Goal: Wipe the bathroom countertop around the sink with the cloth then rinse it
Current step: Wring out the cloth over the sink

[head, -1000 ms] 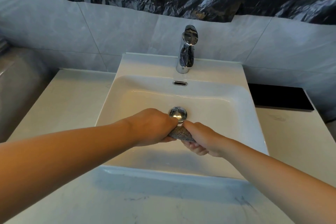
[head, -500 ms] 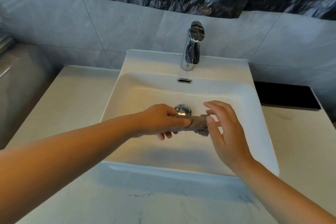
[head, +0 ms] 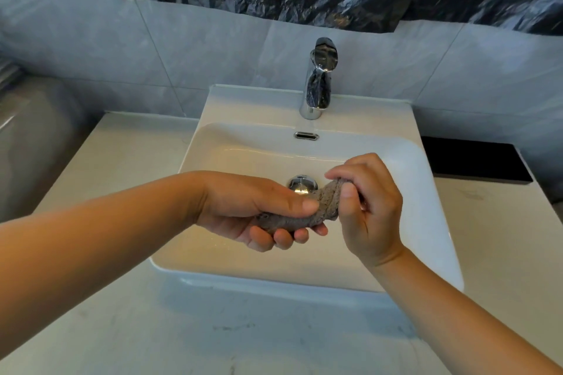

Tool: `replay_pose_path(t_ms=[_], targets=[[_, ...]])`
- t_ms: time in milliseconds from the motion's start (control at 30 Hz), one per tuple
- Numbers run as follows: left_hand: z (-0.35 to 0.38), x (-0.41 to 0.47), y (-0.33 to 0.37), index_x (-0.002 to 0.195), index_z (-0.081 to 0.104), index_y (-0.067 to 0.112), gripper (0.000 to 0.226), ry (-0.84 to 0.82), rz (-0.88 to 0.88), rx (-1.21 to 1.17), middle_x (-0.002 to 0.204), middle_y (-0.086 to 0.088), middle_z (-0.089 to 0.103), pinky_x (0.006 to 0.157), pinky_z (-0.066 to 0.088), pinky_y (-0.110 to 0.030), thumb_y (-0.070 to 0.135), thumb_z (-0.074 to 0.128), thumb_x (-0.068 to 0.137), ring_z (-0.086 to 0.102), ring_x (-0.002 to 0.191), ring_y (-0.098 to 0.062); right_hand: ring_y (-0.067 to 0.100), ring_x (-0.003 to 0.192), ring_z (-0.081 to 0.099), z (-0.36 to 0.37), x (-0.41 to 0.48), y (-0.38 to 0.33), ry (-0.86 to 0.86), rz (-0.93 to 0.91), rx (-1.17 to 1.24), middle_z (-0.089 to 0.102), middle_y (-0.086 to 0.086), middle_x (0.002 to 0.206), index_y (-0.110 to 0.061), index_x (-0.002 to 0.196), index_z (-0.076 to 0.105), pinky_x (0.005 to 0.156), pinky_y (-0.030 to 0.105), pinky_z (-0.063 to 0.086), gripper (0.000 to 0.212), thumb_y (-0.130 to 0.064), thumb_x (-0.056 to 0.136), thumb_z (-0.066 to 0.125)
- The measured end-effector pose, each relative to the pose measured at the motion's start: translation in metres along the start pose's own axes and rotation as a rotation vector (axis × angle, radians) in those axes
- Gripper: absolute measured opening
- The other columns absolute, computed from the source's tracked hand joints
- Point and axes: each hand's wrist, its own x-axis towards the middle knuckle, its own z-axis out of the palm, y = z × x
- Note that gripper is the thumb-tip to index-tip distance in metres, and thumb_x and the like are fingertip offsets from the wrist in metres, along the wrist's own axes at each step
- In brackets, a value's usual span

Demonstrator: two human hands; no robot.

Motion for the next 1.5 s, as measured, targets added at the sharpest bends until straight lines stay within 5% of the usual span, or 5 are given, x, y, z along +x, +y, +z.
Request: replay_pose_path(t_ms=[333, 667, 1133, 1367, 1500], targets=[[0.021, 0.024, -0.007, 0.083, 0.05, 0.016, 0.033, 0.705, 0.03, 1.239, 0.069, 0.002, 0.052, 0.056, 0.039, -0.027, 0.048, 0.048, 0.093, 0.046, 0.057, -0.012, 0.01, 0.044, 0.039, -0.006, 0.005, 0.024, -0.479, 0.09, -0.238, 0.039, -0.009, 0.046, -0.024, 0.054, 0.043, 0.044, 0.021, 0.028, 0.044, -0.036, 0.092, 0.025], [-0.008, 0.05, -0.043, 0.097, 0.045, 0.015, 0.036, 0.743, 0.151, 1.807, 0.078, -0.005, 0.058, 0.057, 0.027, -0.029, 0.05, 0.033, 0.097, 0.041, 0.057, -0.021, 0.017, 0.053, 0.033, 0.011, -0.016, 0.035, -0.83, 0.748, 0.045, 0.037, 0.002, 0.049, -0.016, 0.047, 0.036, 0.055, 0.035, 0.028, 0.042, -0.033, 0.086, 0.035], [-0.02, 0.067, -0.038, 0.091, 0.054, 0.011, 0.047, 0.919, 0.493, 1.86, 0.06, -0.004, 0.057, 0.045, 0.027, -0.026, 0.052, 0.031, 0.093, 0.041, 0.042, -0.024, 0.013, 0.038, 0.022, 0.004, 0.0, 0.038, -0.821, 1.278, 0.25, 0.036, -0.001, 0.04, -0.01, 0.055, 0.041, 0.044, 0.019, 0.018, 0.04, -0.027, 0.089, 0.029], [0.01, 0.064, -0.032, 0.09, 0.056, 0.02, 0.028, 0.902, 0.209, 0.97, 0.075, -0.004, 0.065, 0.06, 0.052, -0.033, 0.048, 0.052, 0.09, 0.062, 0.06, -0.016, 0.015, 0.061, 0.048, -0.013, 0.001, 0.046, -0.581, 0.783, 0.0, 0.056, 0.002, 0.07, -0.003, 0.079, 0.059, 0.057, 0.028, 0.039, 0.037, -0.033, 0.096, 0.044], [0.014, 0.06, -0.041, 0.088, 0.062, 0.018, 0.019, 0.98, 0.356, 0.485, 0.08, -0.004, 0.07, 0.069, 0.059, -0.032, 0.036, 0.066, 0.085, 0.069, 0.068, -0.013, 0.019, 0.079, 0.07, -0.024, -0.012, 0.039, -0.279, 1.135, 0.4, 0.063, 0.007, 0.105, -0.014, 0.117, 0.052, 0.073, 0.029, 0.058, 0.039, -0.032, 0.087, 0.066]])
